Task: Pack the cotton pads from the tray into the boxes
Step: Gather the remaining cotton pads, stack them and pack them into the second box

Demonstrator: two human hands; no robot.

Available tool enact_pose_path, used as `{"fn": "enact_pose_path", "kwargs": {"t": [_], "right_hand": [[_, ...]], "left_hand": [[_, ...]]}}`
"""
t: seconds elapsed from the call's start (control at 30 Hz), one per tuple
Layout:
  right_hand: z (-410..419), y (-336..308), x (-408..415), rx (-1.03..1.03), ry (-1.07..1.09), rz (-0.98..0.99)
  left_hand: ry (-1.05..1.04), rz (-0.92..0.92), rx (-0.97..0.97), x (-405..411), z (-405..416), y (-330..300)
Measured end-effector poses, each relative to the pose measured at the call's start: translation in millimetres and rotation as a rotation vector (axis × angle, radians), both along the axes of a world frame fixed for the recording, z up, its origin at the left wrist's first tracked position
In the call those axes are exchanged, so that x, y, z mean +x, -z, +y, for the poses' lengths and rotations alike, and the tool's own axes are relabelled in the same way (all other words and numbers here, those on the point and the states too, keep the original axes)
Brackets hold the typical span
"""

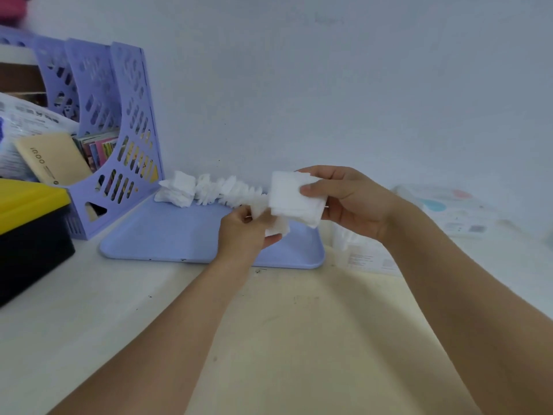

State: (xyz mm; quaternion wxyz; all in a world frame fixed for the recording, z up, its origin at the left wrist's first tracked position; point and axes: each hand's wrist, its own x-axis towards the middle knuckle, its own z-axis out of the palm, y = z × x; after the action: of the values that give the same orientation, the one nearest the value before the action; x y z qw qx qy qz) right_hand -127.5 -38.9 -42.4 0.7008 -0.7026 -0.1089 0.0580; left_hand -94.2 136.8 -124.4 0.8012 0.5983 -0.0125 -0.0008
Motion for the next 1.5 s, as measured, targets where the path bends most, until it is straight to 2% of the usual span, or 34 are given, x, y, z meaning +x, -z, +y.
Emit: {"fn": "enact_pose_path", "kwargs": {"t": [0.1, 0.2, 0.47, 0.57, 0.73, 0.87, 1.0, 1.13, 1.2, 1.33, 1.4, 1.5], "right_hand": [[0, -1, 0, -0.147, -0.079, -0.018], [-6, -2, 6, -0.311, -0.059, -0.055], [-18, 8, 14, -0.396, 0.051, -0.098], [-19, 9, 15, -0.363, 0.055, -0.078], [-21, 10, 14, -0.278, 0.028, -0.005], [-18, 13, 16, -0.372, 0.092, -0.044], [-12, 11, 16, -0.429, 0.141, -0.077], [-10, 10, 14, -0.439, 0.133, -0.090], [-15, 6, 14, -0.457, 0.145, -0.079], [-37, -9, 12, -0.597, 0.346, -0.131], [-44, -21, 7, -0.507, 0.364, -0.167], [-35, -30, -4, -0.209, 0.107, -0.130]], "left_hand": [[0.163, -0.016, -0.031, -8, -3, -2], [0.250, 0.001, -0.050, -8, -3, -4], [0.327, 0.041, -0.113, -8, -5, -4], [0.354, 0.032, -0.112, -9, -4, -4], [0.358, 0.014, -0.067, -9, -4, -2], [0.358, 0.025, -0.051, -9, -5, -1], [0.328, 0.114, -0.165, -9, -5, -6], [0.324, 0.031, -0.057, -10, -5, -3], [0.302, 0.026, -0.064, -9, -5, -2], [0.264, 0.040, -0.073, -7, -4, -1], [0.240, 0.039, -0.059, -6, -4, 0], [0.219, 0.021, -0.026, -8, -7, 0]]}}
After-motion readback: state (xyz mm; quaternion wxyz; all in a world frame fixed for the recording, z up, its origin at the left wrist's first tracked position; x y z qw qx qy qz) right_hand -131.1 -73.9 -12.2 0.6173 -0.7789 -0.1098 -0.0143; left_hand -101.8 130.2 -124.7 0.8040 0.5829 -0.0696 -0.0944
